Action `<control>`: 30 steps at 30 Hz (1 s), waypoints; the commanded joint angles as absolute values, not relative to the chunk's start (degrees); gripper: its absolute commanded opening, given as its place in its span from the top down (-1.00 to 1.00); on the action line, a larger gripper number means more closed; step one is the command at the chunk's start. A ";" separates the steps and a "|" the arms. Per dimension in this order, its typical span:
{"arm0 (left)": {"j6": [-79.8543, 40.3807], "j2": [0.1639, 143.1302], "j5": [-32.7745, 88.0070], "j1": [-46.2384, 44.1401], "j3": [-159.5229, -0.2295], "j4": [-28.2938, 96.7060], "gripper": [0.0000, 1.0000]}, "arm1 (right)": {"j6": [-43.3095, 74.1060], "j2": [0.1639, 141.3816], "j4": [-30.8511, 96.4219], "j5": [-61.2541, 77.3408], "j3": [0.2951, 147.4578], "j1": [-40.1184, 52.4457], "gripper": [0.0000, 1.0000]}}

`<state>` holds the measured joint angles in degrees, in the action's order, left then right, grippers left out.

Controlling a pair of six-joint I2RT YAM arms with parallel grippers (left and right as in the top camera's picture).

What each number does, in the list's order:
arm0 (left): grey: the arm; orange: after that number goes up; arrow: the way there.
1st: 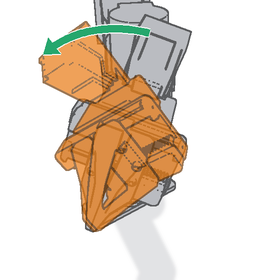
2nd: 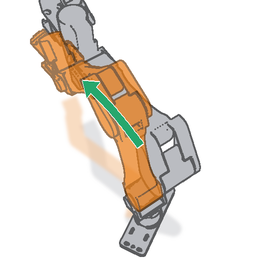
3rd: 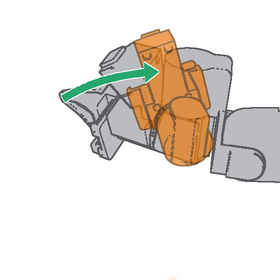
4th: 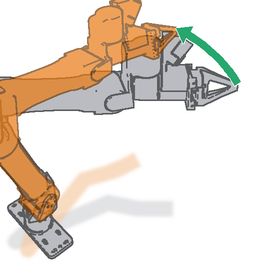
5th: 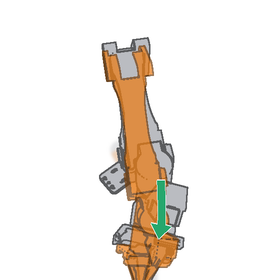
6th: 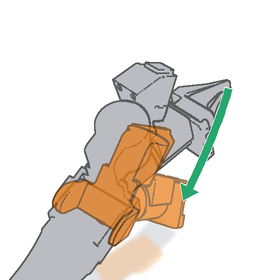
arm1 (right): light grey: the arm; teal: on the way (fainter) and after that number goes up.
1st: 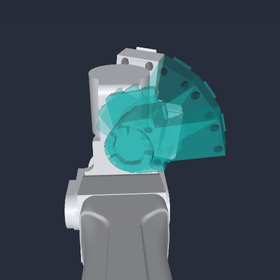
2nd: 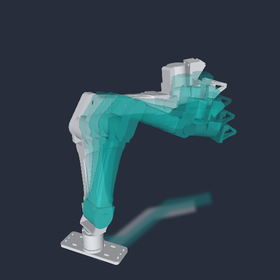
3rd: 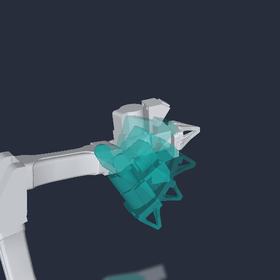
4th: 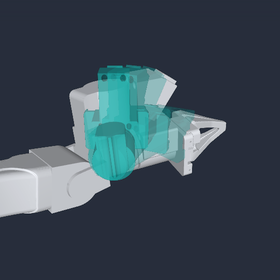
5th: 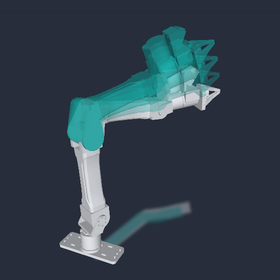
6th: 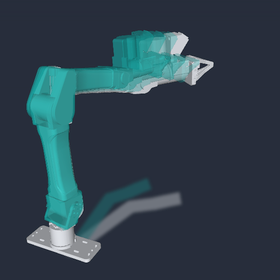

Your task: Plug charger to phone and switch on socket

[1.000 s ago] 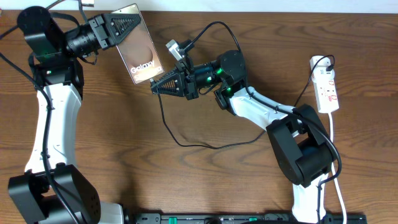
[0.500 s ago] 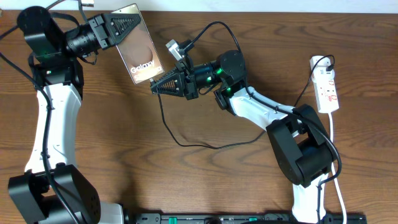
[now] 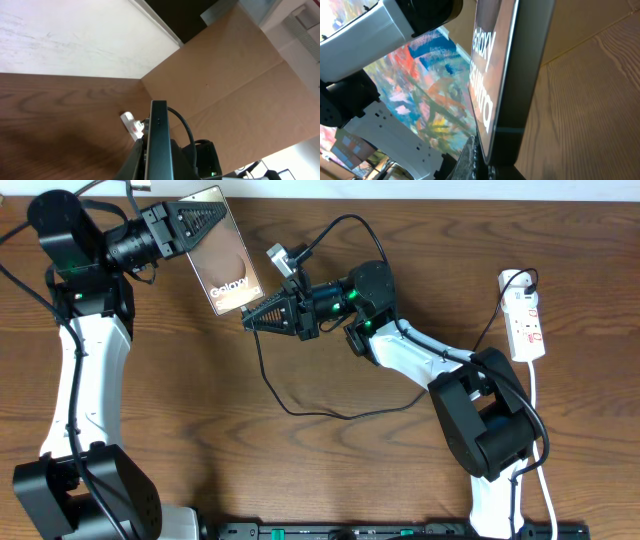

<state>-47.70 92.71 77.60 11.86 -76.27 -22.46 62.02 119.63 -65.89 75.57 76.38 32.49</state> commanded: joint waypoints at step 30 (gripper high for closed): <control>-46.46 92.49 80.38 11.79 -76.29 -22.83 0.85 | 62.33 119.26 -66.24 71.50 77.69 31.83 0.98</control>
<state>-47.51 92.71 77.67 11.88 -76.27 -22.52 62.08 119.63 -65.87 75.40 76.38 32.40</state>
